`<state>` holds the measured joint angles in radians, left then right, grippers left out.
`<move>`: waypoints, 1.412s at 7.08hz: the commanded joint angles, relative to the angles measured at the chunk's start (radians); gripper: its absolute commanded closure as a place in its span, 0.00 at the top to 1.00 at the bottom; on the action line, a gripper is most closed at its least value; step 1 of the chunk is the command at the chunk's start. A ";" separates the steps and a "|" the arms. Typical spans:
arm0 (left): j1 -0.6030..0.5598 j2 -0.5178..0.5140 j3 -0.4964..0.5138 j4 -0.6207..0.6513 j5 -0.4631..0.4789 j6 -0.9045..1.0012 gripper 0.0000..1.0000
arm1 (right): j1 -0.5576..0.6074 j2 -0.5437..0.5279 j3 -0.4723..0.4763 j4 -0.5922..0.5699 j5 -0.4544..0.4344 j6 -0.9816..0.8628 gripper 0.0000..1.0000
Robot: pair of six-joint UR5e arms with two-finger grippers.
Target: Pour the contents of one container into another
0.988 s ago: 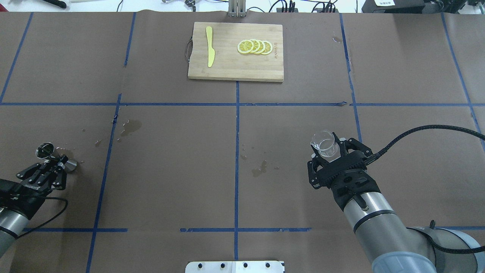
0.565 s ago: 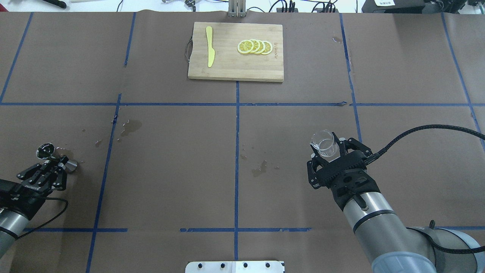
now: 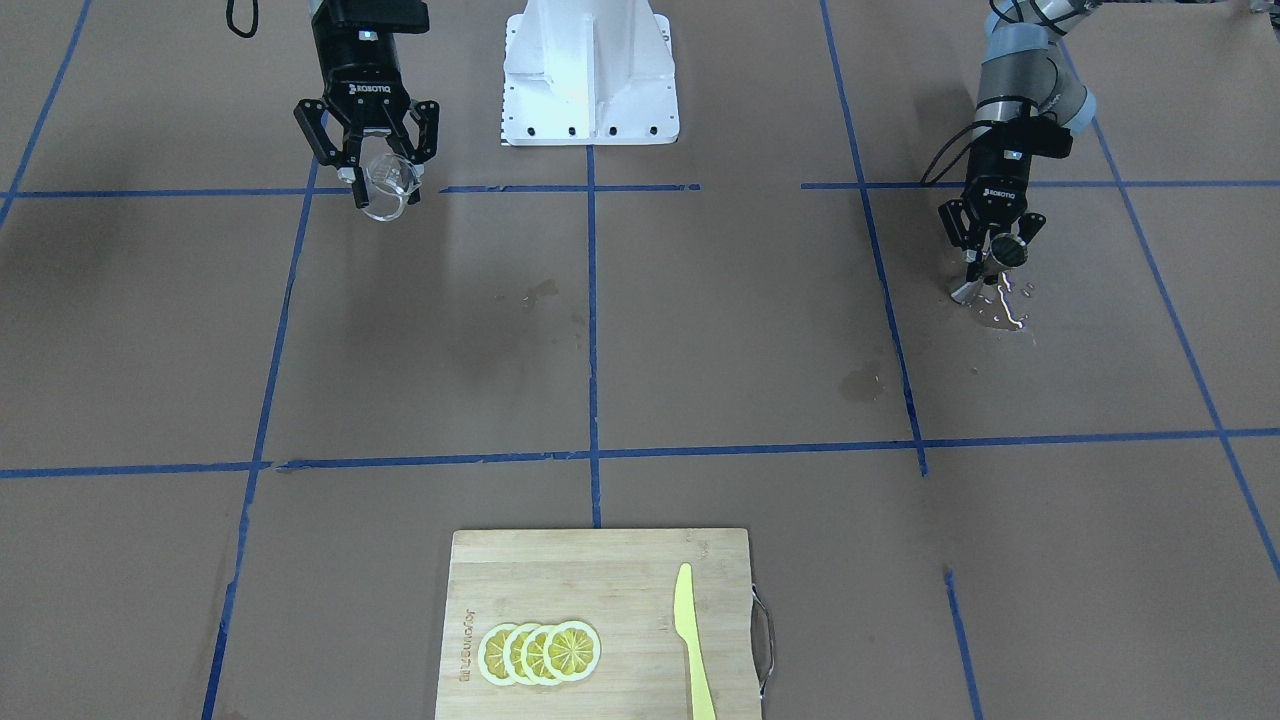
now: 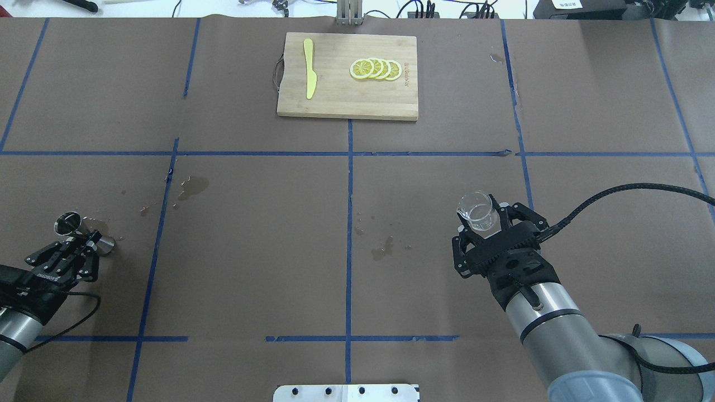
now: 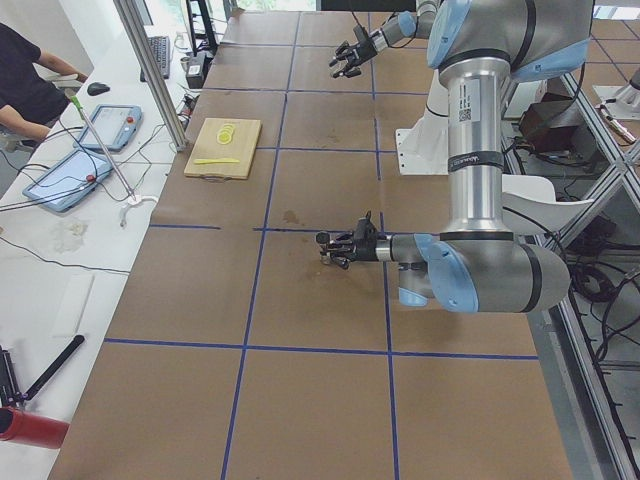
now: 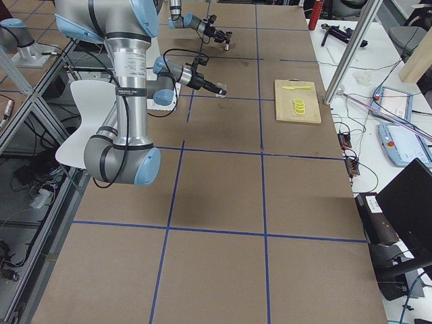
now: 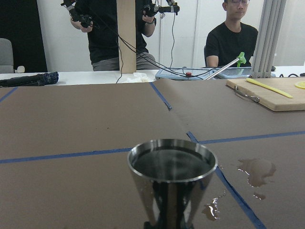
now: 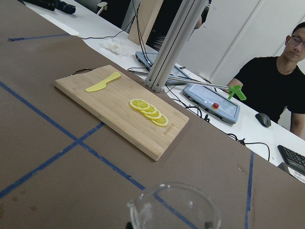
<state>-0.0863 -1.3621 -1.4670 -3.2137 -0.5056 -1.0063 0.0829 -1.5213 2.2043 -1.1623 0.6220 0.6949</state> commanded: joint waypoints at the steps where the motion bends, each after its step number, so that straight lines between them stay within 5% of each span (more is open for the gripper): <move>1: 0.003 0.000 0.001 0.000 -0.001 0.000 0.00 | 0.000 0.001 0.000 0.000 0.001 0.000 0.00; 2: 0.005 0.000 0.001 0.000 -0.001 0.000 0.00 | 0.000 0.001 0.002 0.000 -0.001 0.000 0.00; 6: 0.006 0.000 -0.003 -0.001 -0.001 0.000 0.34 | 0.000 0.007 0.002 0.001 -0.001 0.000 0.00; 7: 0.006 0.000 -0.001 -0.001 -0.001 0.000 0.48 | -0.002 0.007 0.009 0.000 -0.001 0.000 0.00; 8: 0.006 0.000 -0.001 -0.001 -0.001 0.000 0.92 | -0.002 0.007 0.009 0.000 -0.001 0.000 0.00; 10: 0.006 0.000 -0.001 -0.001 -0.001 0.000 0.94 | -0.002 0.007 0.009 0.001 -0.001 0.000 0.00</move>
<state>-0.0798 -1.3622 -1.4681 -3.2152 -0.5062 -1.0063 0.0814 -1.5141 2.2130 -1.1624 0.6213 0.6949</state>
